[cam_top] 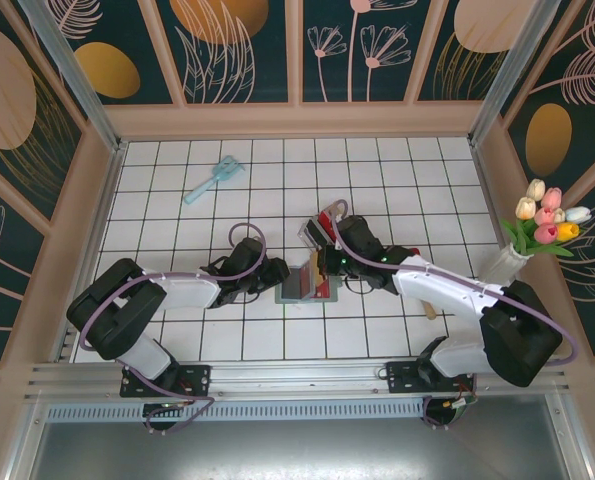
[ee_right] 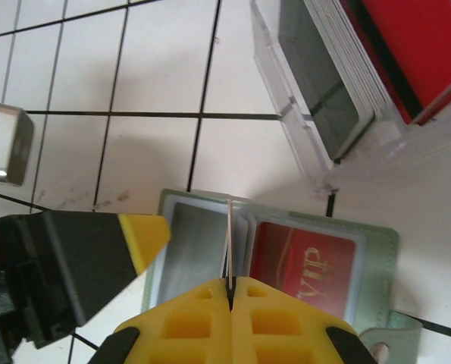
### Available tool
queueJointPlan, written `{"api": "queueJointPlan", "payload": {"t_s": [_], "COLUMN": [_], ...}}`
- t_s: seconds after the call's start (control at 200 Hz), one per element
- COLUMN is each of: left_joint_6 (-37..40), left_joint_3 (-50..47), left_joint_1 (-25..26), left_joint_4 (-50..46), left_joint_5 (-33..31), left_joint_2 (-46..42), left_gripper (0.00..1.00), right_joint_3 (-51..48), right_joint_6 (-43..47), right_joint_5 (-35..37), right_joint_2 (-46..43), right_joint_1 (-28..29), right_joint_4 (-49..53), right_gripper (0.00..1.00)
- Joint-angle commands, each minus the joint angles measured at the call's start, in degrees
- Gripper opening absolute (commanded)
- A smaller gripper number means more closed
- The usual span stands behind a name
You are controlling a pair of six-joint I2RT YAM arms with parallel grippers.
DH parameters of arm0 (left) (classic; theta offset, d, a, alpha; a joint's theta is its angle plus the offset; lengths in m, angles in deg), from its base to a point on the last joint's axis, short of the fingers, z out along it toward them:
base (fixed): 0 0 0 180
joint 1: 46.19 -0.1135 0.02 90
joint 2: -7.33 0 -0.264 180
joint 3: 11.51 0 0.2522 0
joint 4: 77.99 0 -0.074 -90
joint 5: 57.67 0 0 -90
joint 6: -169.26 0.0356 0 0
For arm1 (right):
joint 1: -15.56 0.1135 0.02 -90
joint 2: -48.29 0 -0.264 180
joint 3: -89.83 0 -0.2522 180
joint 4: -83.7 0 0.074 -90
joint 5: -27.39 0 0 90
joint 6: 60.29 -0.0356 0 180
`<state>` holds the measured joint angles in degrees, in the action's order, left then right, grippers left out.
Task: Put the credit cards into the card holder
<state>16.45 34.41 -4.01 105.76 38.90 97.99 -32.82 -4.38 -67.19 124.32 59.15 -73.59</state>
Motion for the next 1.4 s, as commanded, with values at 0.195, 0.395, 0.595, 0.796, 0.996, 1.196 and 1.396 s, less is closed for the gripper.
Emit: {"api": "queueJointPlan", "payload": {"t_s": [0.195, 0.395, 0.595, 0.796, 0.996, 1.196, 1.396], "left_joint_6": [-0.6, -0.8, -1.3, -2.1, -1.7, -1.0, -0.2], "left_joint_3": [-0.5, -0.5, -0.9, -2.7, -3.1, -2.8, -1.9], "left_joint_1": [0.6, 0.7, 0.8, 0.8, 0.8, 0.8, 0.8], "left_joint_4": [-2.5, -2.8, -3.0, -4.3, -4.2, -3.6, -3.2], "left_joint_5": [-0.9, -1.8, -3.6, -7.8, -8.0, -7.2, -5.3], "left_joint_2": [0.3, -0.6, -2.1, -6.8, -7.9, -6.9, -4.8], "left_gripper": [0.45, 0.45, 0.46, 0.51, 0.52, 0.52, 0.51], "right_joint_3": [2.2, 4.2, 5.4, 6.3, 5.6, 1.8, -3.6], "right_joint_6": [-0.9, -0.9, -0.5, 0.2, 0.2, 0.1, -5.1], "right_joint_5": [-1.5, -1.6, -2.9, 2.5, 8.2, 4.8, -6.0], "right_joint_2": [1.4, 4.0, 6.0, 6.3, 4.4, 0.3, 0.9], "right_joint_1": [0.4, 0.6, 0.8, 0.8, 0.5, -1.3, -2.0], "right_joint_4": [-1.2, -0.1, 0.4, 4.4, 8.1, 3.9, -7.7], "right_gripper": [0.0, 0.0, 0.0, 0.0, 0.0, 0.0, 0.0]}}
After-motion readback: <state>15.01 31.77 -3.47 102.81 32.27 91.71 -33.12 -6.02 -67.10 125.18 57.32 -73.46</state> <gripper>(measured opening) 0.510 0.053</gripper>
